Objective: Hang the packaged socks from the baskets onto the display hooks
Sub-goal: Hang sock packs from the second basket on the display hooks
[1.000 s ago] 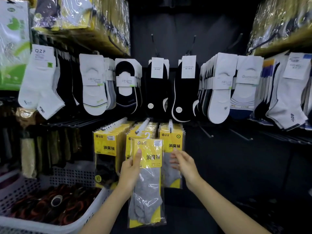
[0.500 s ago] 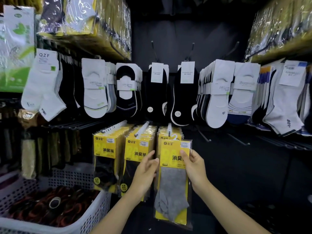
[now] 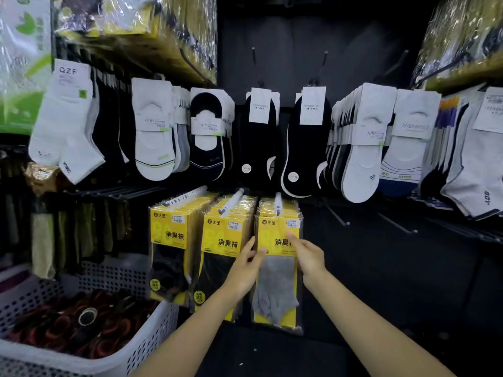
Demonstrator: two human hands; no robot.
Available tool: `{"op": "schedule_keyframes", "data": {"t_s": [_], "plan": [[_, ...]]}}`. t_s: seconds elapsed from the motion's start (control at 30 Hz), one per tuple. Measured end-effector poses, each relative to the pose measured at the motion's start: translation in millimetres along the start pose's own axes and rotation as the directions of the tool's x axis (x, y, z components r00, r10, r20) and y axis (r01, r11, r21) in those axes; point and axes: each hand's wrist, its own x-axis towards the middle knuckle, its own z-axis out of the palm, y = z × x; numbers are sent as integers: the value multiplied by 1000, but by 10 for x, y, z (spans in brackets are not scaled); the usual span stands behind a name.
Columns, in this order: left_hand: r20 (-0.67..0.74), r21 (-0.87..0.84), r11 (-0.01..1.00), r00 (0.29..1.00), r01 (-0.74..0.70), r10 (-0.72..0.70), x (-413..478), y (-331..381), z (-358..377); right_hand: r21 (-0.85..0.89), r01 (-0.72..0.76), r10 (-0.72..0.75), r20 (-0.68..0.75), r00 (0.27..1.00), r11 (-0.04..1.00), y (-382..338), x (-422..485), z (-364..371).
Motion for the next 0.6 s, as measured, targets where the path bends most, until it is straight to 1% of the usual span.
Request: {"op": "schedule_keyframes", "data": {"t_s": [0.1,0.17,0.23,0.3,0.4,0.5,0.6], "plan": [[-3,-17,1000,1000,11,-11,109,-17,64,37,-82,85,-60,995,996,143,110,-27],[-37,-44,999,999,9,-11,167,-67,107,41,-100,104,-98,990,994,246,145,-86],[-64,-29,999,998,20,-22,197,-145,140,37,-96,99,-102,990,995,352,134,-177],[-63,-2,1000,998,30,-30,165,-234,154,28,-97,99,-81,992,995,459,74,-286],[-39,38,999,999,1,0,9,-399,138,-18,-93,92,-36,995,996,633,-105,-477],[-19,176,984,1000,26,-23,-299,-709,75,-73,-86,89,40,995,994,867,-427,-736],[-21,294,955,999,45,-40,-758,-1178,-16,-155,-132,149,101,984,979,1243,-807,-1036]]}}
